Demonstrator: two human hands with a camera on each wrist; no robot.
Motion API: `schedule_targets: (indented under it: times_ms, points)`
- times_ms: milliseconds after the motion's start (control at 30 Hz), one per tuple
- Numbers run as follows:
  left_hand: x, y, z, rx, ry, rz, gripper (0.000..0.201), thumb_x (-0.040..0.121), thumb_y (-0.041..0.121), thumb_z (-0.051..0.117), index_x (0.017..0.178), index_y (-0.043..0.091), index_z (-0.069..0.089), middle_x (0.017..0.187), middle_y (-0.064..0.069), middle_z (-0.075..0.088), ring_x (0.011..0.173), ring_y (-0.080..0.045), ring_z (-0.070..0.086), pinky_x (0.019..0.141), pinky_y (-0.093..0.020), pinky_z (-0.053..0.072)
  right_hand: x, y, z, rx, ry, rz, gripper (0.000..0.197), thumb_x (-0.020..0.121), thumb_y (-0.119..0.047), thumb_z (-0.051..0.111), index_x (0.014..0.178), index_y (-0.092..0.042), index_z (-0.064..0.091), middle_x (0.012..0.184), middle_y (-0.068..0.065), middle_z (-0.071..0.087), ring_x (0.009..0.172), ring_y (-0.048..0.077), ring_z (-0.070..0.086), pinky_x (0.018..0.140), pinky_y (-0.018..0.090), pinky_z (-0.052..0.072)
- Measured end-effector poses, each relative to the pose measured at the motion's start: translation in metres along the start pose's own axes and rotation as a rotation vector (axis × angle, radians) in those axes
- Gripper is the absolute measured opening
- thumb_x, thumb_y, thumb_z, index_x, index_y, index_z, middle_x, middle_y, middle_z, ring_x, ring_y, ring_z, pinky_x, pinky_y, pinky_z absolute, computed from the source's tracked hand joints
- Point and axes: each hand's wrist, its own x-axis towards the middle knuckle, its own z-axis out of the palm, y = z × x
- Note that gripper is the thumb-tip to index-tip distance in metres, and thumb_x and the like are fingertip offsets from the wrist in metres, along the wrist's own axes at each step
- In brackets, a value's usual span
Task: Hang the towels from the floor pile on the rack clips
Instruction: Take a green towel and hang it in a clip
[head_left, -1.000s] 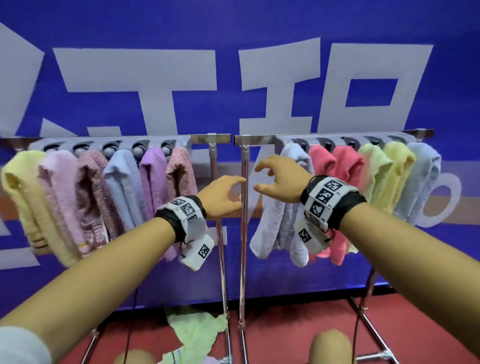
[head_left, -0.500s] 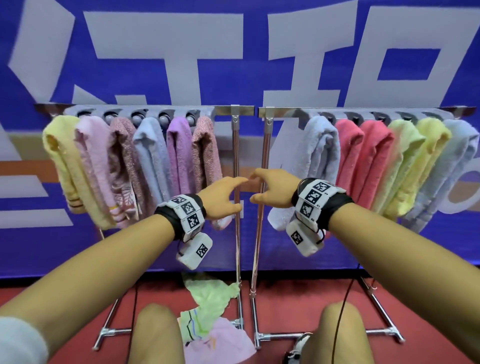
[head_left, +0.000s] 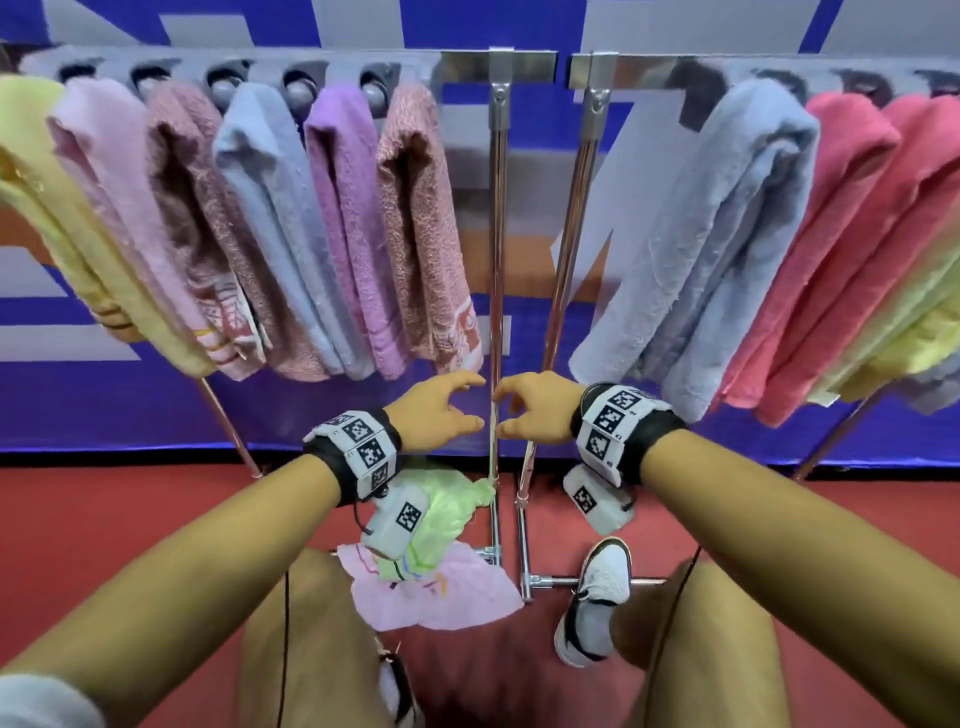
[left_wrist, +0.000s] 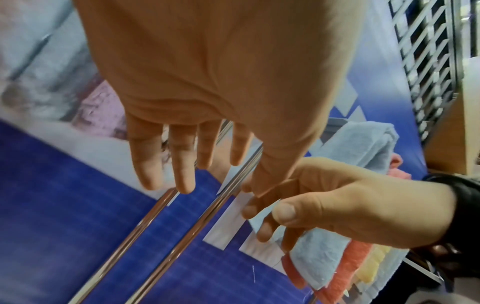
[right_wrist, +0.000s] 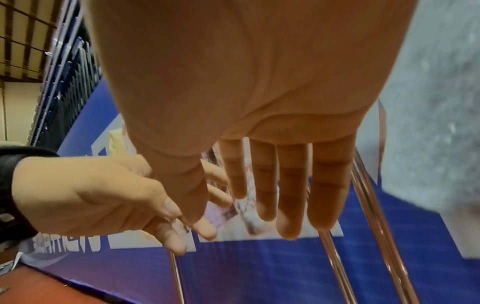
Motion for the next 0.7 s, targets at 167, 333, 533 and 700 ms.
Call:
schedule_targets:
  times_ms: [167, 333, 533, 700]
  points:
    - [0.026, -0.041, 0.032, -0.192, 0.012, -0.146, 0.045, 0.088, 0.015, 0.071, 0.13, 0.02, 0.055, 0.131, -0.005, 0.052, 0.089, -0.028, 0.062, 0.068, -0.029, 0.05, 0.052, 0.025, 0.052, 0.084, -0.104, 0.035, 0.045, 0.085, -0.04, 0.068, 0.124, -0.019, 0.059, 0.115, 0.004, 0.066, 0.106, 0.025, 0.062, 0.094, 0.035, 0.05]
    - [0.05, -0.085, 0.06, -0.579, 0.111, -0.429, 0.031, 0.09, 0.011, 0.067, 0.116, 0.024, 0.056, 0.126, -0.005, 0.055, 0.083, -0.014, 0.063, 0.064, -0.028, 0.051, 0.097, 0.046, 0.106, 0.244, -0.191, 0.105, 0.034, 0.084, -0.036, 0.071, 0.113, -0.02, 0.063, 0.104, 0.001, 0.069, 0.1, 0.021, 0.064, 0.09, 0.03, 0.051]
    - [0.069, -0.139, 0.06, -0.966, 0.235, -0.667, 0.017, 0.093, 0.015, 0.061, 0.106, 0.025, 0.058, 0.101, 0.0, 0.059, 0.092, -0.021, 0.064, 0.072, -0.033, 0.051, 0.15, 0.041, 0.175, 0.384, -0.23, 0.175, 0.013, 0.082, -0.031, 0.072, 0.09, -0.027, 0.063, 0.095, 0.001, 0.07, 0.09, 0.02, 0.066, 0.084, 0.028, 0.053]
    - [0.071, -0.201, 0.04, -1.285, 0.4, -0.847, 0.019, 0.095, 0.019, 0.053, 0.077, 0.019, 0.047, 0.076, 0.001, 0.042, 0.067, -0.013, 0.052, 0.054, -0.025, 0.042, 0.191, 0.016, 0.231, 0.414, -0.309, 0.2, 0.014, 0.077, -0.027, 0.069, 0.068, -0.03, 0.059, 0.079, -0.008, 0.063, 0.089, 0.021, 0.066, 0.084, 0.027, 0.052]
